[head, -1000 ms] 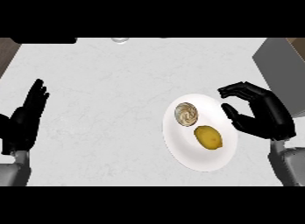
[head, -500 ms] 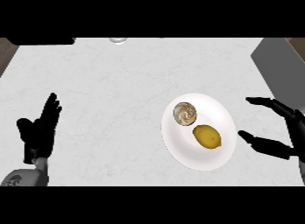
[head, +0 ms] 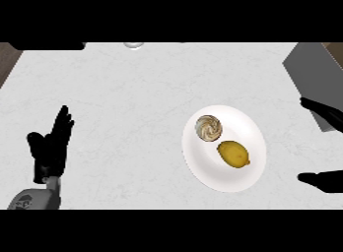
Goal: Pick the lemon from the plate and place it in the cardboard box
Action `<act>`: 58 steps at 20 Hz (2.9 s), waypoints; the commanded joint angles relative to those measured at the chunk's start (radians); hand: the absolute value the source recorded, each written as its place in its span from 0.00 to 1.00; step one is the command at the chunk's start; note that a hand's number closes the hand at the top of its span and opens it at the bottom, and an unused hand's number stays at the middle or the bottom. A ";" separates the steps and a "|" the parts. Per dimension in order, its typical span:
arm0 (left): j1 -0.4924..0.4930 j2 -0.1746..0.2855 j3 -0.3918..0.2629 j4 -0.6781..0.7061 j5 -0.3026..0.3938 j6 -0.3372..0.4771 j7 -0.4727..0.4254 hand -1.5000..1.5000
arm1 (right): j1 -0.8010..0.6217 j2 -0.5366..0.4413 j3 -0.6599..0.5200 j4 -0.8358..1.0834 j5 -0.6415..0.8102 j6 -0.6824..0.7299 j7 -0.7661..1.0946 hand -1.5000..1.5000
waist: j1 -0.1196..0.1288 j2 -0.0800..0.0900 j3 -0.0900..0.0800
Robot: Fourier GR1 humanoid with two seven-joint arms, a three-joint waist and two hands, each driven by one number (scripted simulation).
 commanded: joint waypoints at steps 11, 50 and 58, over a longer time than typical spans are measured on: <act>-0.020 0.011 0.030 0.005 -0.009 -0.041 0.010 0.50 | -0.191 0.049 0.218 -0.222 0.116 0.310 0.597 0.00 | 0.016 0.003 0.000; -0.021 -0.088 0.083 -0.025 -0.133 -0.034 0.033 0.50 | -0.207 0.492 0.292 0.102 0.629 0.447 0.696 0.00 | 0.011 0.002 0.002; 0.047 -0.085 0.116 -0.018 -0.093 -0.110 -0.026 0.50 | -0.300 0.542 0.205 0.197 0.636 0.504 0.667 0.00 | 0.014 0.002 0.001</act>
